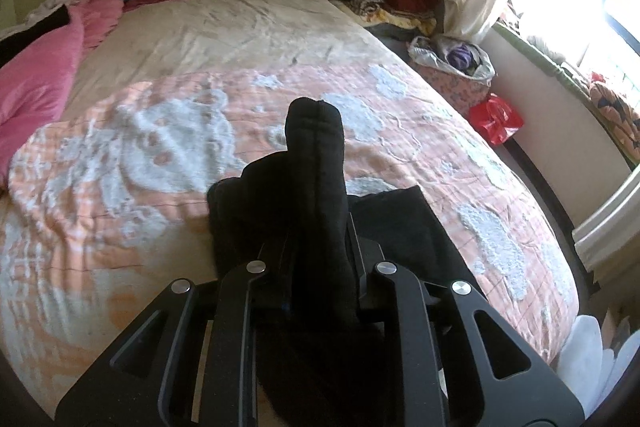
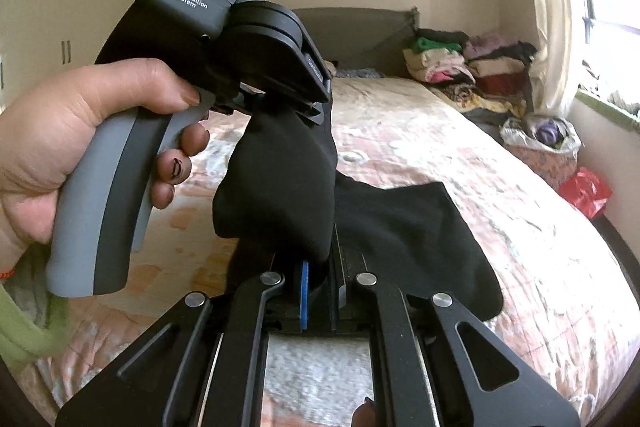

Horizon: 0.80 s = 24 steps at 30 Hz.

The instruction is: Fold small clothes

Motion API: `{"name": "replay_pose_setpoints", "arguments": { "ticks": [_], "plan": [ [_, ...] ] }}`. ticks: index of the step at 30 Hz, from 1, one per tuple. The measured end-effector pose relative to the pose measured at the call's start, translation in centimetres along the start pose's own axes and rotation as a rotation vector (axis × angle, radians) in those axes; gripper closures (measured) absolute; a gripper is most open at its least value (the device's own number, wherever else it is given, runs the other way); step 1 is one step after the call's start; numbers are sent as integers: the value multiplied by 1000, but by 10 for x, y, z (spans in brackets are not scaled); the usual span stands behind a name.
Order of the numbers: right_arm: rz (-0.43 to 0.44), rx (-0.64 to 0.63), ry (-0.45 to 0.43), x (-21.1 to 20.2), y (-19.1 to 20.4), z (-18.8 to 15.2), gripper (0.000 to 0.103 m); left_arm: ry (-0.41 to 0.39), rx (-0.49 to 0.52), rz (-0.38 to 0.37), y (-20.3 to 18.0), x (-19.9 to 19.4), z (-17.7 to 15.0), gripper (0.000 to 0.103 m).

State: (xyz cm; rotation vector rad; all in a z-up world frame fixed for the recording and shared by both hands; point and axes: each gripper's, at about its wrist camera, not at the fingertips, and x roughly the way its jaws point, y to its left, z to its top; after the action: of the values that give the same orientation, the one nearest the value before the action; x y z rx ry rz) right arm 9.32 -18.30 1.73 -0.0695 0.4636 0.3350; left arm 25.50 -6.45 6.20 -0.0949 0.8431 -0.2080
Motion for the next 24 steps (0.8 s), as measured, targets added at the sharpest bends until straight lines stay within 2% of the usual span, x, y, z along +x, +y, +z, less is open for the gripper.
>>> {"name": "replay_pose_setpoints", "arguments": {
  "ticks": [10, 18, 21, 24],
  "plan": [
    [-23, 118, 68, 20, -50, -11, 97, 79, 45, -13, -43, 53, 5, 89],
    [-1, 209, 114, 33, -80, -22, 97, 132, 52, -38, -68, 88, 4, 85],
    [5, 244, 140, 37, -90, -29, 96, 147, 69, -73, -76, 99, 1, 79],
    [31, 299, 173, 40, -101, -35, 95, 160, 65, -129, -79, 107, -4, 65]
  ]
}}
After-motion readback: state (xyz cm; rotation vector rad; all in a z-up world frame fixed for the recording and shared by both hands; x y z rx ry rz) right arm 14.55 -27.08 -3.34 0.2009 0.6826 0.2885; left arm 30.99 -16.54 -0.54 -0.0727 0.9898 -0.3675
